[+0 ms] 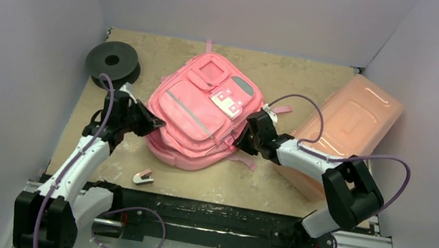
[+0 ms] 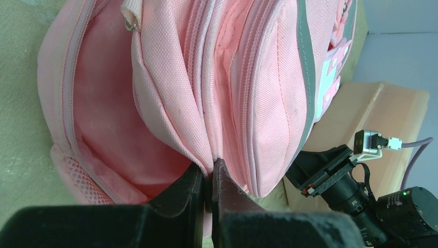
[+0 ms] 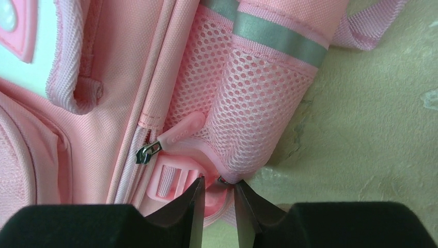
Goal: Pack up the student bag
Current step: Zip the student bag at the center of the board.
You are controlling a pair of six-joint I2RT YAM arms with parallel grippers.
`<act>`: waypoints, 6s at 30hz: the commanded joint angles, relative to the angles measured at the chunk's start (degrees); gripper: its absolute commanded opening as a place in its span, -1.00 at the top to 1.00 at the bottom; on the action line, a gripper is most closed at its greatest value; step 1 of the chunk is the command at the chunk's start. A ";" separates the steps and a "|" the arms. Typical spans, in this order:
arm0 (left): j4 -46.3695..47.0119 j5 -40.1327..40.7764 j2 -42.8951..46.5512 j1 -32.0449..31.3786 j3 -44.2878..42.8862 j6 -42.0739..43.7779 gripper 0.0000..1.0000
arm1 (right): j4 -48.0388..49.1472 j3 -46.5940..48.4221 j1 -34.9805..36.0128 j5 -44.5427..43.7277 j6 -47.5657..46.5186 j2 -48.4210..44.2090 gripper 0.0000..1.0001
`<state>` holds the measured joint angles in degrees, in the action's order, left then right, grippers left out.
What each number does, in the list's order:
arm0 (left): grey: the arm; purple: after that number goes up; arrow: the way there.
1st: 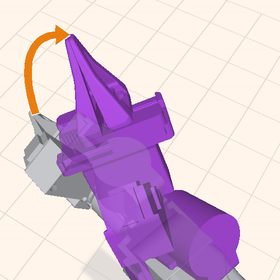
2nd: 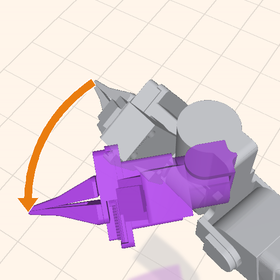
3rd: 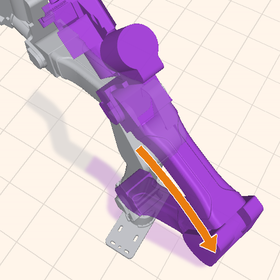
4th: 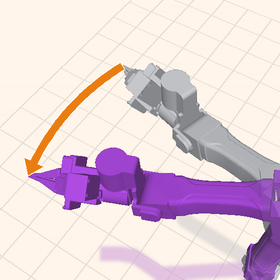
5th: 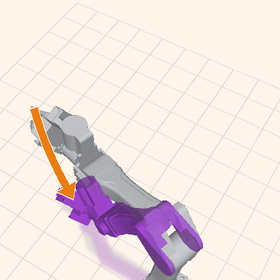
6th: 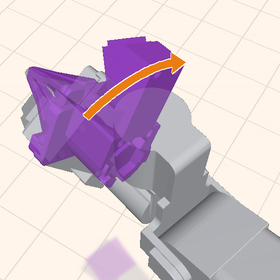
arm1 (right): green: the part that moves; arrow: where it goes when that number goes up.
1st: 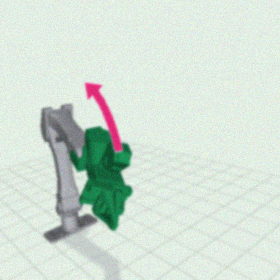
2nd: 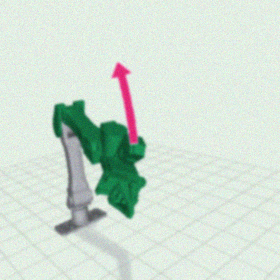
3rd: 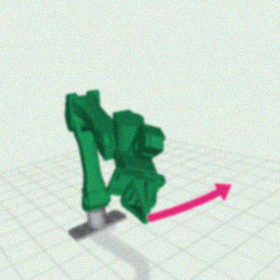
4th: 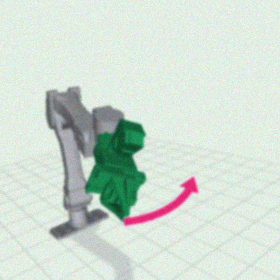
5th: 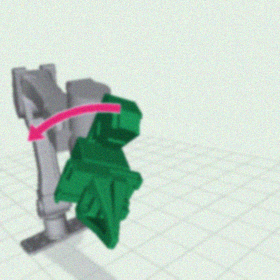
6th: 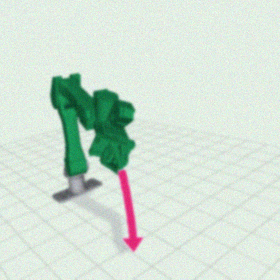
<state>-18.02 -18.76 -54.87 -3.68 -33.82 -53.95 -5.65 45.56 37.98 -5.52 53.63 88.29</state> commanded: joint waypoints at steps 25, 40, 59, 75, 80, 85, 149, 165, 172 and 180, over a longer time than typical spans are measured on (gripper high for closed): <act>4.53 4.03 -5.09 0.07 2.26 4.35 1.00 | -6.11 8.82 -2.99 12.15 -17.62 -0.78 1.00; 4.99 -2.10 -0.25 0.15 5.83 5.07 0.38 | 13.30 0.24 -10.50 38.37 -5.71 -1.37 1.00; -4.73 13.51 20.50 -21.08 0.14 3.29 -0.26 | 6.79 3.58 -10.63 39.11 -13.43 -2.17 1.00; 35.51 30.60 -20.94 -48.32 -7.11 4.81 0.00 | 8.05 1.82 -10.69 36.03 -2.39 -6.39 1.00; 35.54 30.56 -25.55 -48.35 -10.06 4.19 0.27 | 7.90 1.49 -10.66 35.58 -2.21 -7.33 1.00; 35.63 28.85 -29.08 -48.35 -11.58 2.44 0.47 | 8.40 1.14 -10.68 35.64 -1.88 -7.13 1.00; 6.09 27.05 -20.40 -48.23 -13.35 8.27 1.00 | -12.09 30.41 -5.79 -6.92 -28.08 10.29 -0.59; 8.70 20.06 -16.40 -48.26 -14.55 7.77 1.00 | 7.23 0.78 2.05 15.82 -8.54 -10.81 -0.64; 9.47 17.71 -17.61 -48.31 -14.26 6.94 1.00 | 9.81 0.18 2.21 13.04 -6.70 -12.37 -0.65; 10.40 16.97 -19.06 -48.29 -15.30 6.36 1.00 | 13.36 1.71 2.28 14.46 -3.48 -6.07 -0.04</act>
<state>-14.17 2.33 -74.06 -51.40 -46.94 -46.52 3.09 45.95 40.03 8.78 47.27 79.55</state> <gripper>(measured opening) 0.038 0.594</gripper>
